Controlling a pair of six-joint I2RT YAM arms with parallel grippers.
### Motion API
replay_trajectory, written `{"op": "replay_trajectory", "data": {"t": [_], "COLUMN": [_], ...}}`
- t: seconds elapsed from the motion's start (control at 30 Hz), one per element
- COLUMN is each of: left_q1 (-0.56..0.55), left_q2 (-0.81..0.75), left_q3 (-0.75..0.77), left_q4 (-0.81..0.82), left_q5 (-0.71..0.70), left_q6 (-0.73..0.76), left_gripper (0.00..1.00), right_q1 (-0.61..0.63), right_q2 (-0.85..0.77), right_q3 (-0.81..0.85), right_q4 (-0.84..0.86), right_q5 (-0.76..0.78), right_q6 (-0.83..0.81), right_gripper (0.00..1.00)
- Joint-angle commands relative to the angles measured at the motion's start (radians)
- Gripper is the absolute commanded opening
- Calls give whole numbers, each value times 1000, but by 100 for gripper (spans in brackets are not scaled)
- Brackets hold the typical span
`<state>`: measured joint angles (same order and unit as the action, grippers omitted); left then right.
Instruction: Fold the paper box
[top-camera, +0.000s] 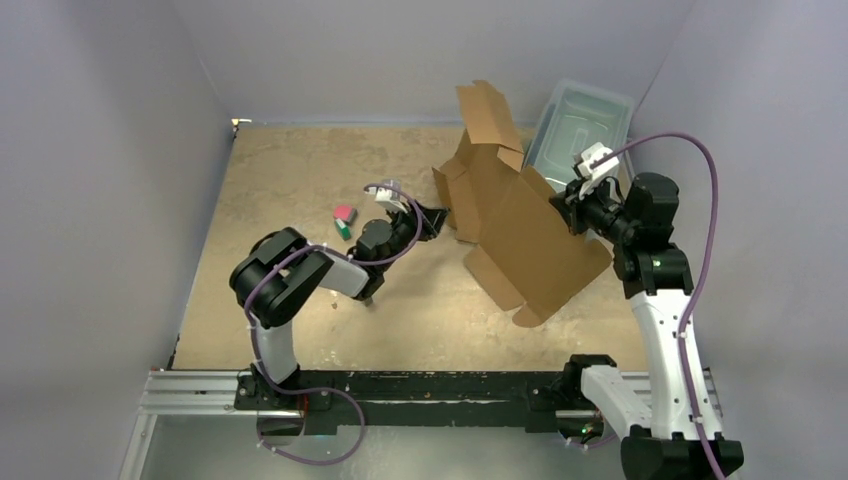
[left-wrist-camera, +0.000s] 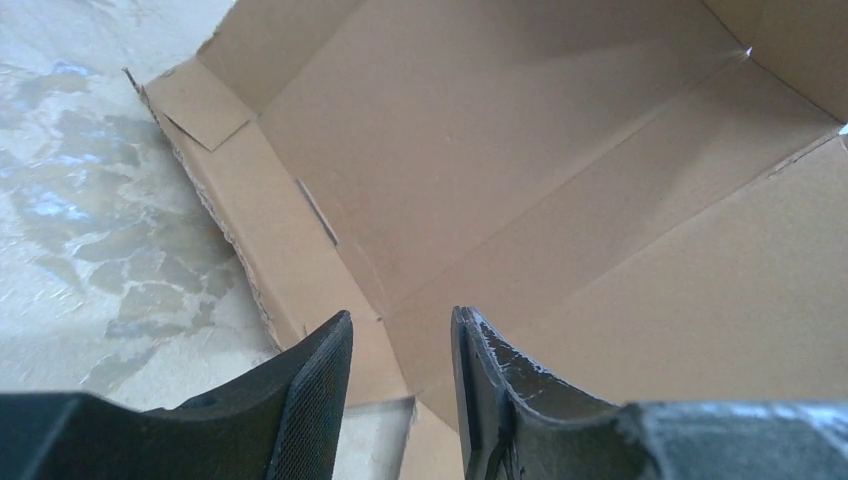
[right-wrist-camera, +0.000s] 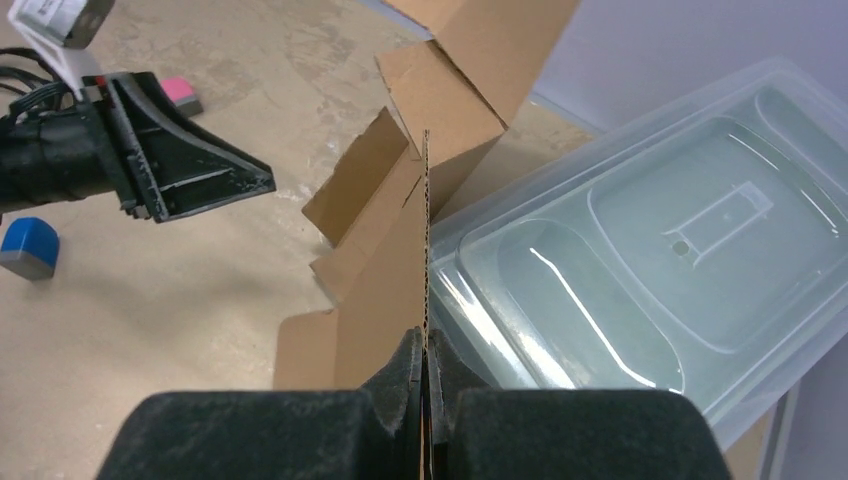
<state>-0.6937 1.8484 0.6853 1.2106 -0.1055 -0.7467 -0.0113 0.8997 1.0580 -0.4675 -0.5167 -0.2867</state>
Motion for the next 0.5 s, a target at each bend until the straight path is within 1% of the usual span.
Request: {"op": "replay_trajectory", "data": {"t": [0.0,0.17,0.27,0.33,0.4,0.47], "left_q1": [15,15,16,17,18,20], "left_q2": [48,81,84,74,54,33], "left_q3": [90,149,141,123,111,113], "left_q4": [68,37,29,-5,-92,-210], "left_q5": [88,131,132,110,39,-24], "left_q6": [20,21,24,30,33,26], "left_gripper": [40,40,40,41,46,54], "right_q1": [4,4,4,4,4,4], "right_q2": [-42,-77,-86,-88,-93,-108], "right_q3": [1,17,49,70,79,78], "right_q4": [-33,-86,-144,-182,-207,-217], "right_q5": [-28,-71,-111,-130,-134,-124], "right_q6": [-80,-166,-215,-244,-259,-267], "right_gripper": [0,0,0,0,0,0]}}
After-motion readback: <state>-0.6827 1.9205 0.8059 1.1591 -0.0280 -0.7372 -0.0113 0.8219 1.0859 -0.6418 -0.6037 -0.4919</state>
